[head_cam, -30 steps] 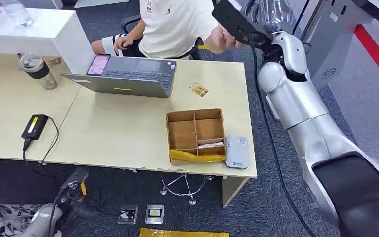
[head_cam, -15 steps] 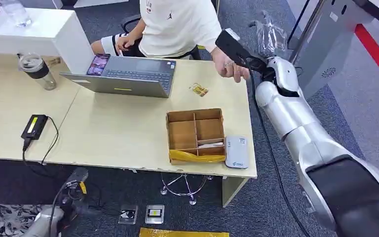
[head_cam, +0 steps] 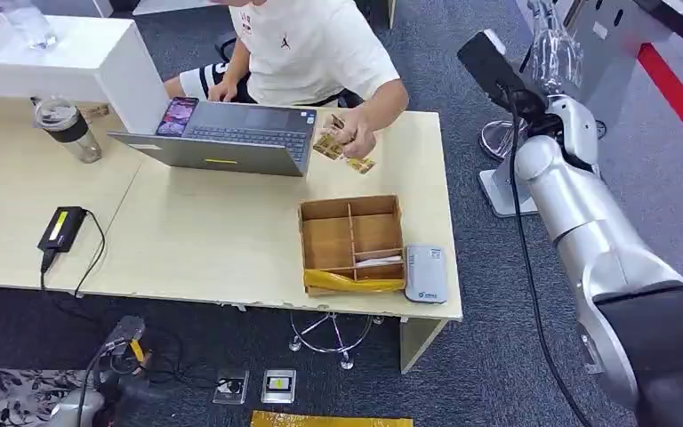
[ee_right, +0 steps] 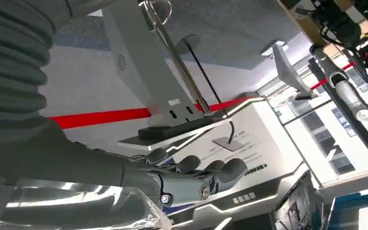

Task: Pass the card to the sensor for recognition and then transmit it.

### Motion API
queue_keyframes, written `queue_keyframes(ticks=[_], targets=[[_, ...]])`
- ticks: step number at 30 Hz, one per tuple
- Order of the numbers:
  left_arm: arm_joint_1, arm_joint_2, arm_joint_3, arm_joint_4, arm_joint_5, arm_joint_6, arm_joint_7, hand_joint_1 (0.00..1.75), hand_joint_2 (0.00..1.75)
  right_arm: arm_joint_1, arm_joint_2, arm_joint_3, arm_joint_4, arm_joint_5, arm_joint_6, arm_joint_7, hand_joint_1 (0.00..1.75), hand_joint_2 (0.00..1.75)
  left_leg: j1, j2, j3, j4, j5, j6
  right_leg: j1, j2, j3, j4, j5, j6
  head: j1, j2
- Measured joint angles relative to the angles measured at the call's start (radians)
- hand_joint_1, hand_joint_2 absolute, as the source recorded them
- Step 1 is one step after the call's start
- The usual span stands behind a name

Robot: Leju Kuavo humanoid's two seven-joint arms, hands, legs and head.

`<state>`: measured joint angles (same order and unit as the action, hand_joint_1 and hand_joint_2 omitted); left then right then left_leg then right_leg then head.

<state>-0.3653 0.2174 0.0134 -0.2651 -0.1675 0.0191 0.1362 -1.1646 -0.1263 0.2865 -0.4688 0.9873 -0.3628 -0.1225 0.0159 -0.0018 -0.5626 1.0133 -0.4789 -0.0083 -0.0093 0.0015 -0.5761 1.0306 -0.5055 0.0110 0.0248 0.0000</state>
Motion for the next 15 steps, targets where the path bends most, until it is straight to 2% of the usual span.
queue_keyframes(ticks=[9,13,15], targets=[[0.002,0.002,-0.002,0.0,0.006,0.002,0.0,0.0,1.75,0.001,-0.016,-0.024,0.0,-0.01,-0.005,0.006,0.0,1.75,0.0,0.0,0.0,0.0,0.0,0.0,0.0,0.0,0.0,0.0,0.0,0.0,0.0,0.0],[0.012,0.009,-0.002,0.0,0.04,0.005,0.0,0.0,1.75,0.022,-0.066,-0.054,-0.012,-0.101,0.013,0.022,0.0,1.75,0.0,-0.002,0.001,0.0,0.0,0.0,0.0,-0.001,0.0,-0.002,0.0,0.0,0.0,0.0],[0.026,0.019,-0.001,0.0,0.062,0.004,0.0,0.0,1.75,0.068,-0.122,-0.084,-0.03,-0.187,0.057,0.062,0.0,1.75,0.001,-0.002,0.002,0.0,0.0,0.0,0.001,-0.002,0.002,-0.003,-0.001,0.0,0.0,0.0]])
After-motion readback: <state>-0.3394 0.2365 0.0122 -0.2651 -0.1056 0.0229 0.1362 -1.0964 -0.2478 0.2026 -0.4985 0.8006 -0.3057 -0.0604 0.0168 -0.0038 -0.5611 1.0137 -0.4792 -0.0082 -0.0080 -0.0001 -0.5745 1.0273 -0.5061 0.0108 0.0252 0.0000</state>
